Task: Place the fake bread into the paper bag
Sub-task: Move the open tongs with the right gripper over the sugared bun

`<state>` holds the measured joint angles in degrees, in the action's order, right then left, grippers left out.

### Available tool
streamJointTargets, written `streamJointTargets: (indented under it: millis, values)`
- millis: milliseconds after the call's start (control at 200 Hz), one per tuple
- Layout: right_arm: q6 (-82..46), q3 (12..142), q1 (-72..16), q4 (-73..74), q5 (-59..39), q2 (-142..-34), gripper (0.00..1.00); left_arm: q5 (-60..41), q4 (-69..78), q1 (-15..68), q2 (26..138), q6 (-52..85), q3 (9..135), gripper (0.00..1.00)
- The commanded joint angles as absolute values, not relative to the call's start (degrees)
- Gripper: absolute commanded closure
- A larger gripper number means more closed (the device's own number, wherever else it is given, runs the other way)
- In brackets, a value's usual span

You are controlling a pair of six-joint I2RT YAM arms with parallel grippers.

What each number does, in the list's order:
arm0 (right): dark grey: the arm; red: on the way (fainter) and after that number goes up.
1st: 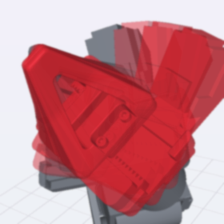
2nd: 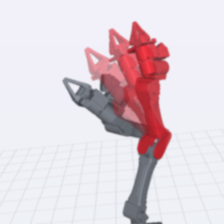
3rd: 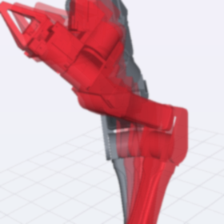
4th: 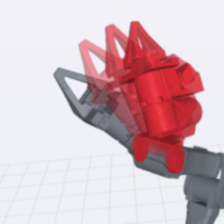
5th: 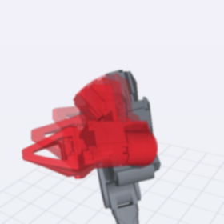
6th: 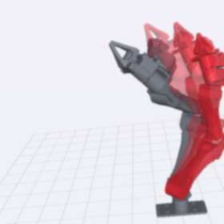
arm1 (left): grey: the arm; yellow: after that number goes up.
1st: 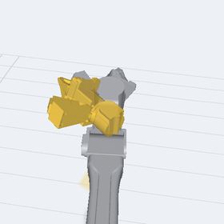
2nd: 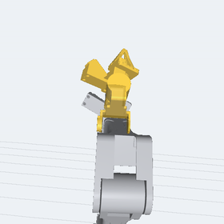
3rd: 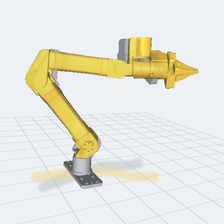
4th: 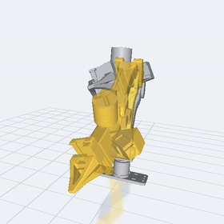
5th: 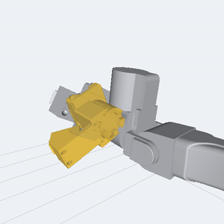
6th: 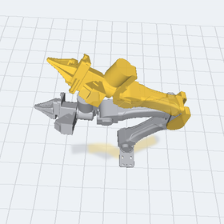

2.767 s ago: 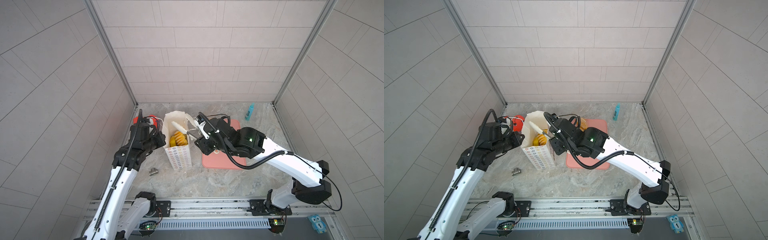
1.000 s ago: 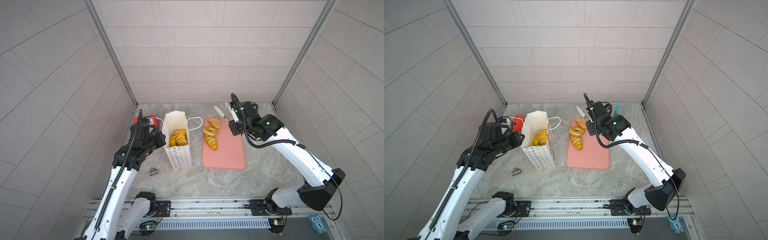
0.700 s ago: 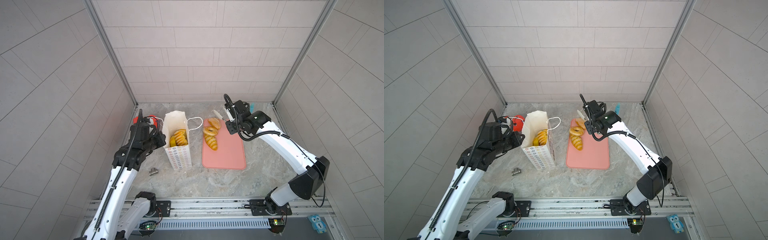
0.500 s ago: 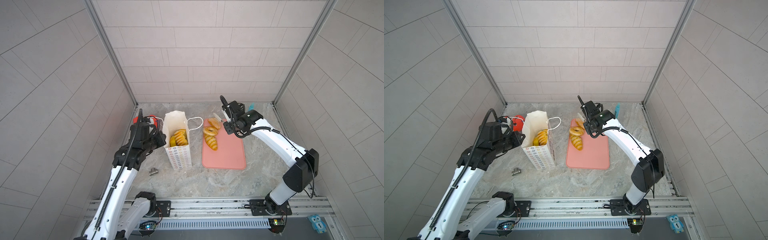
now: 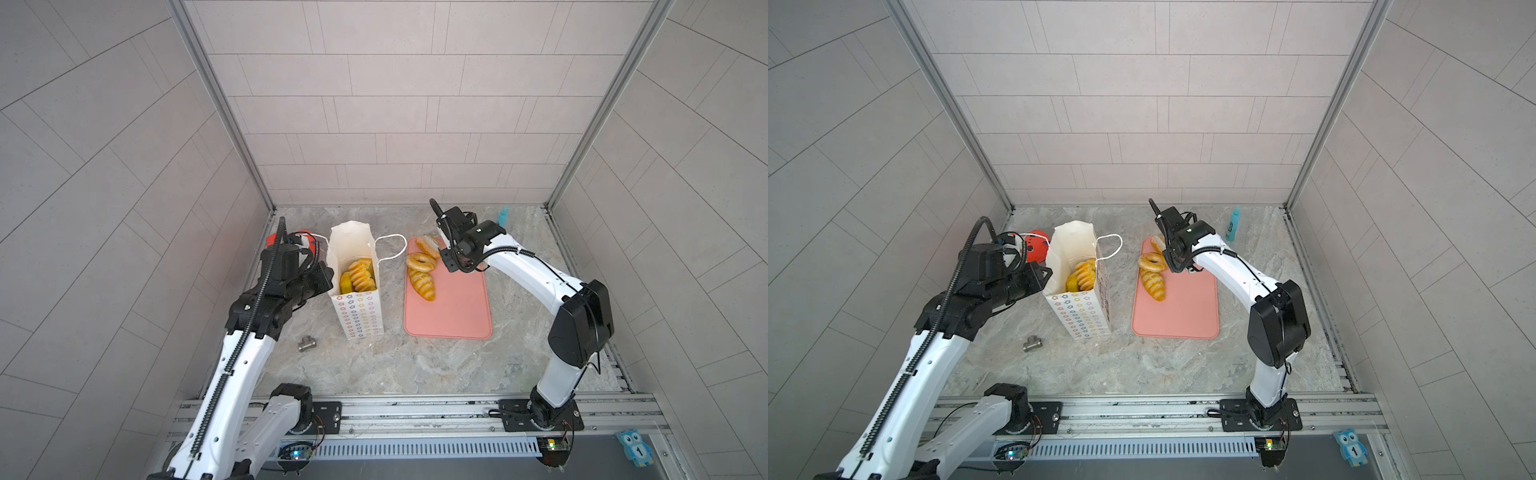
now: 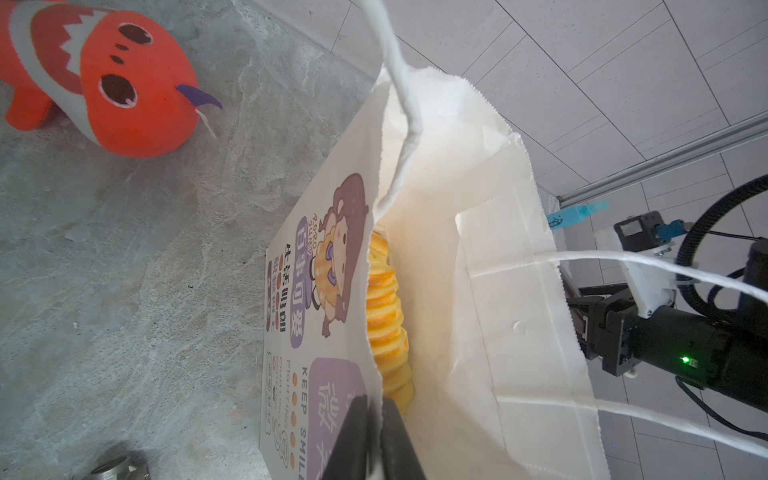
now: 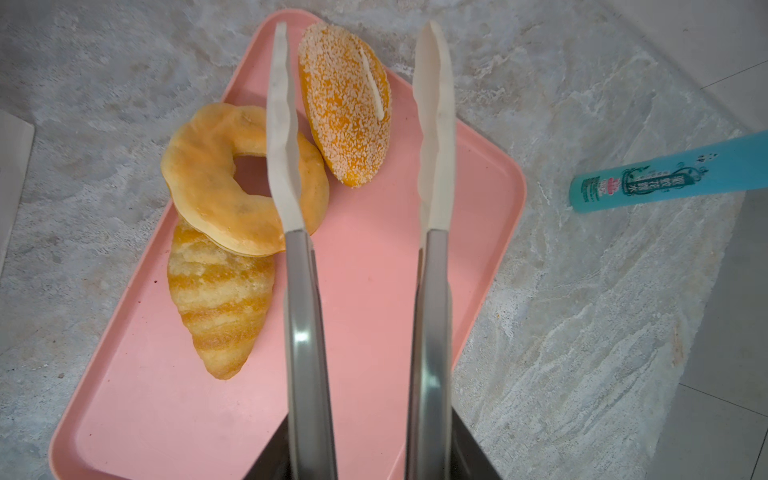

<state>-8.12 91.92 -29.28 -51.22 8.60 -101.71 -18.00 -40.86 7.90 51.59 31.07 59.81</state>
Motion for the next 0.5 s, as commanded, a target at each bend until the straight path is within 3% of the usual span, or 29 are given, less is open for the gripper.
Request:
streamJointTargets:
  millis: [0, 495]
  values:
    - [-7.47, 93.76, -28.74, -51.08, 9.20, -102.28, 0.55, -18.65, -39.90, 7.92, 51.30, 30.32, 59.52, 0.87]
    - [-7.84, 97.25, -28.45, -53.88, 8.36, -106.73, 0.55, -19.25, -39.77, 7.92, 51.66, 29.88, 59.59, 0.87]
